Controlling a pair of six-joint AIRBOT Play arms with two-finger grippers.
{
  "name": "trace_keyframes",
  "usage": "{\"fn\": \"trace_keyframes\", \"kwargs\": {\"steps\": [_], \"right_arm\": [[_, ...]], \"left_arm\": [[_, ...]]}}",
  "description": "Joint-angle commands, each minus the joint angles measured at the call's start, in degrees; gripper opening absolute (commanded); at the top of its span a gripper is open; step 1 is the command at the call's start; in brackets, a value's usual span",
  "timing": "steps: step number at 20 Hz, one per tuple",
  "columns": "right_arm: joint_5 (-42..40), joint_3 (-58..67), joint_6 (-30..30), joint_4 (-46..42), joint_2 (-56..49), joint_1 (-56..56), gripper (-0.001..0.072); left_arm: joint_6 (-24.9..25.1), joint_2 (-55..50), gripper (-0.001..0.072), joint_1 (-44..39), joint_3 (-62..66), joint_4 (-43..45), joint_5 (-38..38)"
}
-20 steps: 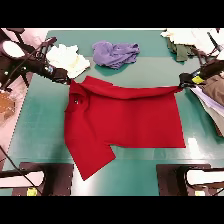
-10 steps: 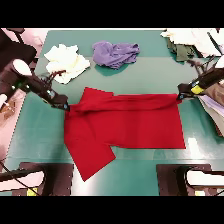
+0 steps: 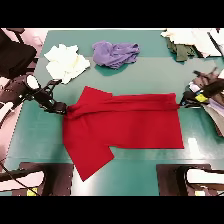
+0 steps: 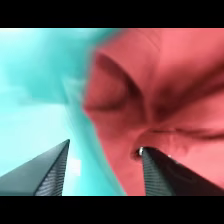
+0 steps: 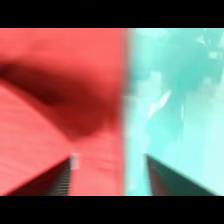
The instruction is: Fold the shirts.
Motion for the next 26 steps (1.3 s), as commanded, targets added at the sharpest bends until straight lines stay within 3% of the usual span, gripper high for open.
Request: {"fn": "trace_keyframes", "kwargs": {"steps": [1,3,4,6,7,11,15,18,23,26], "right_arm": [[-2.84,-0.26,-2.99,11.43,1.88,-9.55,0.0575],[-2.29,-0.24,-5.99,24.44,-0.55,-14.38,0.0587],[-0.83,-0.24,-7.13,29.27,-2.16,-16.04,0.0587],[2.43,-0.24,-8.41,32.22,-4.44,-17.44,0.0585],[2.99,-0.26,-9.01,31.65,-4.98,-17.38,0.0585],[4.37,-0.26,-10.97,31.30,-5.22,-15.54,0.0584],[1.70,-0.24,-10.78,30.53,-5.22,-15.08,0.0584],[1.81,-0.24,-10.29,30.58,-5.22,-14.47,0.0584],[-2.67,-0.24,-10.29,28.41,-5.49,-9.84,0.0583],[-3.45,-0.13,-10.27,28.74,-7.85,-6.82,0.0584]], "left_arm": [[-4.44,0.15,0.0513,0.00,0.28,0.09,5.01],[-0.26,-0.13,0.0602,0.61,0.28,-14.12,10.73],[2.12,-0.37,0.0602,2.16,0.28,-20.98,10.82],[8.24,-0.68,0.0601,7.13,0.31,-34.84,6.38],[9.62,-0.66,0.0601,9.42,0.31,-37.70,4.00],[9.40,-0.63,0.0601,17.64,0.42,-35.91,-8.63],[11.78,-0.55,0.0599,20.22,0.42,-28.79,-15.41],[11.76,-0.55,0.0599,19.69,0.42,-27.17,-16.06],[12.00,-2.16,0.0600,18.43,0.42,-27.41,0.96],[15.63,-7.98,0.0601,15.61,0.42,-27.78,5.46]]}}
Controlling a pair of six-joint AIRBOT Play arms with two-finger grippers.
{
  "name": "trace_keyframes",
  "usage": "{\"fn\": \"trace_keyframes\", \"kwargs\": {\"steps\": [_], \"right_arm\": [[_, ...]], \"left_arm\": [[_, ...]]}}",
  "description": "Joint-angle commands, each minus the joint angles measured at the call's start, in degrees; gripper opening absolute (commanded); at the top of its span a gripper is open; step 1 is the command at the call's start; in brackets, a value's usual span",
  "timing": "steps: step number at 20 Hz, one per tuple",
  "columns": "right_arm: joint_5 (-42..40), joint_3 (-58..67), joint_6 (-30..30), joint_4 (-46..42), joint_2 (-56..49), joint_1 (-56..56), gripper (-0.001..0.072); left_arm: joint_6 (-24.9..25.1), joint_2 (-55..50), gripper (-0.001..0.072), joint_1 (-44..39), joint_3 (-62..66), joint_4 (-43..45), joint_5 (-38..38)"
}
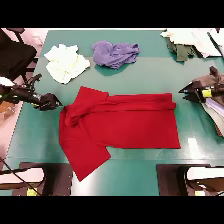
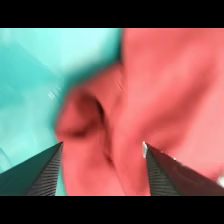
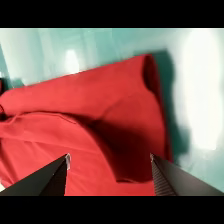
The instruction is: Fold the shirts.
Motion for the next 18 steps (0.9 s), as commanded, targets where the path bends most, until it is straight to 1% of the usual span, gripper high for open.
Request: {"fn": "trace_keyframes", "kwargs": {"steps": [1,3,5,7,8,9,10,11,12,16,18], "right_arm": [[-1.73,0.07,0.09,-0.59,-2.45,3.04,0.0584],[-0.44,0.07,0.09,-0.59,-3.91,3.34,0.0584],[0.33,0.07,0.09,-0.61,-4.59,3.19,0.0584],[-0.79,0.07,0.11,-0.52,-4.57,2.47,0.0583],[-1.77,0.07,0.09,-0.61,-4.59,2.38,0.0584],[-2.99,0.07,0.09,-0.68,-4.59,2.36,0.0584],[-4.26,0.07,0.09,-0.70,-4.59,2.38,0.0584],[-5.40,0.07,0.09,-0.76,-4.59,2.38,0.0584],[-6.40,0.07,0.09,-0.79,-4.59,2.43,0.0584],[-11.17,0.07,0.09,-3.02,-4.94,2.86,0.0584],[-11.74,0.07,0.07,-3.10,-7.15,4.31,0.0584]], "left_arm": [[4.50,-5.86,0.0602,-3.43,0.02,-0.15,6.38],[7.04,-8.61,0.0602,-5.70,0.02,-0.50,6.19],[7.10,-9.27,0.0601,-6.40,0.02,-0.83,6.49],[7.15,-9.27,0.0600,-6.47,0.02,-0.50,5.20],[7.13,-9.27,0.0570,-6.47,0.02,-0.57,4.33],[7.17,-9.27,0.0452,-6.47,0.02,-0.55,3.67],[7.13,-9.27,0.0351,-6.47,0.02,-0.72,3.54],[7.13,-9.27,0.0202,-6.47,0.02,-1.03,3.61],[7.58,-9.27,0.0029,-6.47,0.02,-1.62,3.65],[7.52,-9.27,0.0024,-6.47,0.26,-3.89,4.63],[7.52,-9.27,0.0024,-6.45,0.57,-3.89,4.48]]}}
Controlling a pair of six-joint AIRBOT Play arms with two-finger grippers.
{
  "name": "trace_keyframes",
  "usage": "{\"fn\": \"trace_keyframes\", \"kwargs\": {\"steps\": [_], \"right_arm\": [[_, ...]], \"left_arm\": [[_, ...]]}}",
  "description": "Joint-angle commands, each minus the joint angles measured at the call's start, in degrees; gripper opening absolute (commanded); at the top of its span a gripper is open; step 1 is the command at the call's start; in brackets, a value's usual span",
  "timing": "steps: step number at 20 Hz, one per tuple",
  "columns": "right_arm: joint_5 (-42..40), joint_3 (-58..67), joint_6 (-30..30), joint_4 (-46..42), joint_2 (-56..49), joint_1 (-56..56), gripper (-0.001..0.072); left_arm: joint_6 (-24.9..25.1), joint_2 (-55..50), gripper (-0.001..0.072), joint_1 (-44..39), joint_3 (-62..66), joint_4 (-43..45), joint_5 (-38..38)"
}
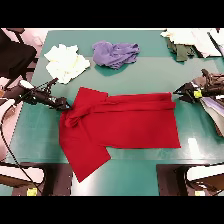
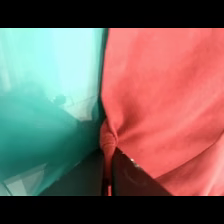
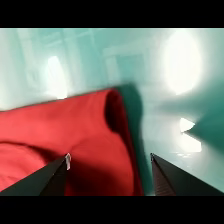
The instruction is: Fold the shirts.
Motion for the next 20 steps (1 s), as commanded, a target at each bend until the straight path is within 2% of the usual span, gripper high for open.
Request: {"fn": "trace_keyframes", "kwargs": {"steps": [1,4,5,6,7,8,11,15,17,18,19,20], "right_arm": [[-2.36,0.04,-0.02,-1.05,-3.04,2.23,0.0584],[-1.90,0.04,-0.02,-0.59,-6.19,5.42,0.0579],[-2.54,0.07,-0.11,0.04,-6.73,6.34,0.0487],[-3.65,0.07,-0.22,0.70,-7.02,7.04,0.0335],[-5.29,0.07,-1.14,1.42,-6.99,7.85,0.0136],[-6.69,0.33,-2.38,3.06,-6.95,8.61,0.0022],[-9.73,6.23,-1.29,3.21,-7.85,10.25,0.0019],[-11.04,20.09,6.91,-1.70,-13.44,13.75,0.0019],[-7.50,26.40,10.49,-4.96,-17.05,15.13,0.0020],[-5.57,28.65,10.58,-4.85,-18.14,15.19,0.0061],[-4.09,30.42,10.64,-4.48,-18.67,14.91,0.0184],[-2.67,31.91,10.78,-4.52,-18.45,14.08,0.0201]], "left_arm": [[0.07,0.09,0.0024,-0.02,0.44,-1.31,0.33],[-0.52,0.09,0.0024,0.00,0.46,-1.42,0.13],[-0.52,0.09,0.0024,-0.02,0.46,-1.81,0.31],[-0.52,0.09,0.0024,-0.02,0.46,-2.93,0.70],[-0.52,0.09,0.0024,-0.02,0.48,-4.83,1.90],[-0.63,0.09,0.0024,-0.02,0.79,-7.37,4.07],[-0.92,0.09,0.0022,-0.22,3.54,-15.21,13.53],[-2.14,-0.76,0.0022,-4.22,9.86,-15.58,22.77],[-2.75,-2.32,0.0023,-6.69,12.26,-15.06,24.09],[-3.74,-2.84,0.0025,-7.45,12.63,-14.08,24.28],[-3.80,-2.93,0.0035,-7.74,12.63,-13.22,23.87],[-4.00,-2.89,0.0293,-7.63,12.63,-12.61,22.99]]}}
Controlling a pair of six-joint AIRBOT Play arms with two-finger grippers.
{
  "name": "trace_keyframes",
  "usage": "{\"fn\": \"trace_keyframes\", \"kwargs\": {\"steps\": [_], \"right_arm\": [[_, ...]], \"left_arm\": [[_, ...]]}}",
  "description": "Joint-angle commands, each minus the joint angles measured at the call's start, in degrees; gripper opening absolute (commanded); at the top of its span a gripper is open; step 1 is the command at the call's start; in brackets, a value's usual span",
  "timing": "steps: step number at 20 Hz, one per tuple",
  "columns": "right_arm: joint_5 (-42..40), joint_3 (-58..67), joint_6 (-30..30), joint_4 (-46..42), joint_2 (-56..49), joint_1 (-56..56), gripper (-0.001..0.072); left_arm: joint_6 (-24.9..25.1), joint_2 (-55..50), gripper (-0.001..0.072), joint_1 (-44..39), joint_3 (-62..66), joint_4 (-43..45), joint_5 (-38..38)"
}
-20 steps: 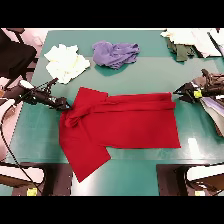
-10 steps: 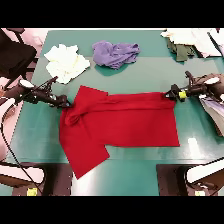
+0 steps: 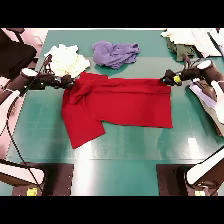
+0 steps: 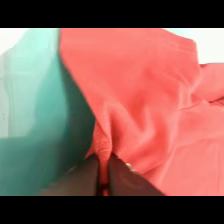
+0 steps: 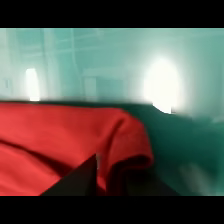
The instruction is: Fold the shirts.
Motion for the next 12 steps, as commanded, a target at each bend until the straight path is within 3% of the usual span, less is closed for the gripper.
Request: {"fn": "trace_keyframes", "kwargs": {"steps": [1,2,3,4,7,9,12], "right_arm": [[5.03,7.04,2.64,-1.46,-1.33,-1.31,0.0203],[5.60,6.82,2.67,-1.44,0.22,-2.84,0.0272],[6.23,5.66,3.06,-1.33,2.54,-4.70,0.0436],[7.50,3.72,3.08,-0.94,5.25,-6.62,0.0485],[11.78,-5.75,-0.35,-1.11,13.90,-11.32,0.0485],[10.43,-15.47,-2.56,-0.94,20.81,-14.27,0.0486],[8.92,-29.64,-5.31,-0.94,29.88,-17.38,0.0511]], "left_arm": [[-2.91,-0.74,0.0553,-0.55,1.51,2.21,-0.13],[-4.76,-0.63,0.0567,0.63,1.49,4.11,-2.75],[-5.62,-0.61,0.0571,2.29,1.51,6.23,-6.01],[-5.66,-0.61,0.0571,4.24,1.51,7.34,-9.33],[-7.23,0.92,0.0570,12.07,1.49,12.26,-19.82],[-8.68,4.31,0.0570,17.40,1.33,18.23,-23.28],[-9.99,11.10,0.0568,23.23,-3.26,20.09,-30.42]]}}
